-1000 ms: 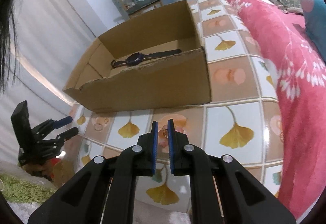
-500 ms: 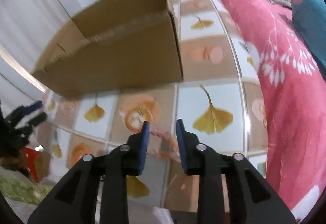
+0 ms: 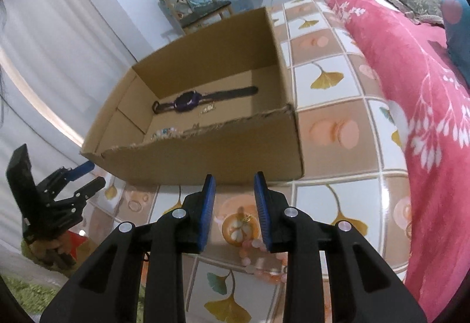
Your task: Organize jewelry
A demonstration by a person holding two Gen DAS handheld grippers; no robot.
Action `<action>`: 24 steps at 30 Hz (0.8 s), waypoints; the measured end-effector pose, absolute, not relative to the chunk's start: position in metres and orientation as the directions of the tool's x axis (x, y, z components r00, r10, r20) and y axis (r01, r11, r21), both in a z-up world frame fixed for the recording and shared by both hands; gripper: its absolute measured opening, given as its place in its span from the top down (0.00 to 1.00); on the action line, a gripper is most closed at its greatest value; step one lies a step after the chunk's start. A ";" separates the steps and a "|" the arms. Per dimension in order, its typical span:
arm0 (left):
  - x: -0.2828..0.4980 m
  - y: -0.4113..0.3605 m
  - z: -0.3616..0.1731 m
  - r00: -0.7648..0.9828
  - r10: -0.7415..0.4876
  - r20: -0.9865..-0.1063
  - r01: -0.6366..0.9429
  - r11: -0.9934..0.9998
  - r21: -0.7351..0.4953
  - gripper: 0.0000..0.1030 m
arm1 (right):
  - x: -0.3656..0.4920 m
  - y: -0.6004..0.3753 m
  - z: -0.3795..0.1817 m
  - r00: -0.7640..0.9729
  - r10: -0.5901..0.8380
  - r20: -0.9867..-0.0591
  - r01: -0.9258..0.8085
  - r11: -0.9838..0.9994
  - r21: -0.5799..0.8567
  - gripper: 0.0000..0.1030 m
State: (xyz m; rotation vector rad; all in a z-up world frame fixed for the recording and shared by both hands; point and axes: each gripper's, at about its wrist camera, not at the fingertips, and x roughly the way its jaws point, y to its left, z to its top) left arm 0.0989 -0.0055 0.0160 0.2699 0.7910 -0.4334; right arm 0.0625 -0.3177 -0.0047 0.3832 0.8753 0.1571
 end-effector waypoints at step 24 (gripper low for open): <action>0.085 -0.004 0.015 0.587 -0.291 -0.756 0.472 0.881 0.028 0.46 | -0.016 -0.404 0.013 0.728 0.107 -0.678 0.253 0.877 0.410 0.73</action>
